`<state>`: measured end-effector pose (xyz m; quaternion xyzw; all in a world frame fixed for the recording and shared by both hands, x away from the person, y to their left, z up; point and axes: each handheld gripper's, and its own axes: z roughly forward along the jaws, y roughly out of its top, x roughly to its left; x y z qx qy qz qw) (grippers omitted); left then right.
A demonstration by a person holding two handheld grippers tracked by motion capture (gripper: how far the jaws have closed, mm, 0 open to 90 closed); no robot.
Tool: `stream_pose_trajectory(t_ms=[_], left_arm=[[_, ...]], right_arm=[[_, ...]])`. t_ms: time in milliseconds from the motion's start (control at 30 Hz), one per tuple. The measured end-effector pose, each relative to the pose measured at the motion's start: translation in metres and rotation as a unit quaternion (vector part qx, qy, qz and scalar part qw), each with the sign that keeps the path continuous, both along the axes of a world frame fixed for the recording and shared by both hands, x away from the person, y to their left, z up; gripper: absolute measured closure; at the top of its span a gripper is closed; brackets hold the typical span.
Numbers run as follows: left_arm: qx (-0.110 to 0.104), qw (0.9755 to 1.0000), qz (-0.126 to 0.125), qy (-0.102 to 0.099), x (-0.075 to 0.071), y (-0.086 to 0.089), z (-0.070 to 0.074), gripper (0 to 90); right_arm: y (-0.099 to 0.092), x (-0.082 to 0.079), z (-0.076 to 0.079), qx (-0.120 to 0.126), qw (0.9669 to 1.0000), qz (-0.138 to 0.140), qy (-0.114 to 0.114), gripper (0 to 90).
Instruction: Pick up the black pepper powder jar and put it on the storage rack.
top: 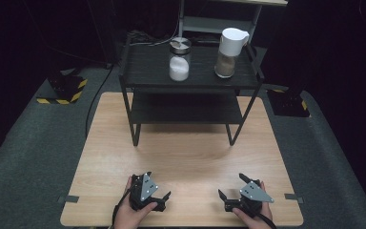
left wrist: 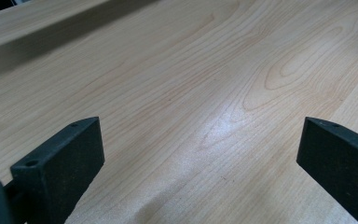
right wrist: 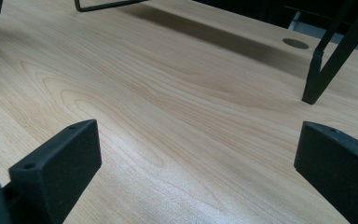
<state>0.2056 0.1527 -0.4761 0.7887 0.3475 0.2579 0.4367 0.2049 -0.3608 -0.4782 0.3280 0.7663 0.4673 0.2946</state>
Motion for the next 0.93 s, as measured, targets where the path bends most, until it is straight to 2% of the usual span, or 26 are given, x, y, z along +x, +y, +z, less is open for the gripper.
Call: stream_pose_trajectory(t_ms=[367,667,767,867,933], left_arm=[[0.008,1.0,-0.001,-0.005,-0.003,-0.003,0.0,0.9],[0.014,0.9999,-0.002,-0.004,-0.002,-0.004,0.001,0.9],[0.008,1.0,0.002,-0.006,-0.004,-0.003,0.0,0.9],[-0.012,0.9999,0.008,-0.002,-0.005,0.002,-0.002,0.9],[-0.027,0.9995,0.012,0.007,-0.004,0.006,-0.002,0.9]], right_arm=[[-0.001,0.002,0.001,-0.002,1.0,0.006,0.003,0.4],[-0.003,0.002,0.0,0.007,0.9999,0.007,0.003,0.3],[-0.003,0.003,0.001,0.007,0.9999,0.006,0.007,0.3],[-0.003,0.005,0.0,0.011,0.9999,0.005,0.009,0.3],[-0.003,0.007,0.0,0.015,0.9998,0.004,0.01,0.3]])
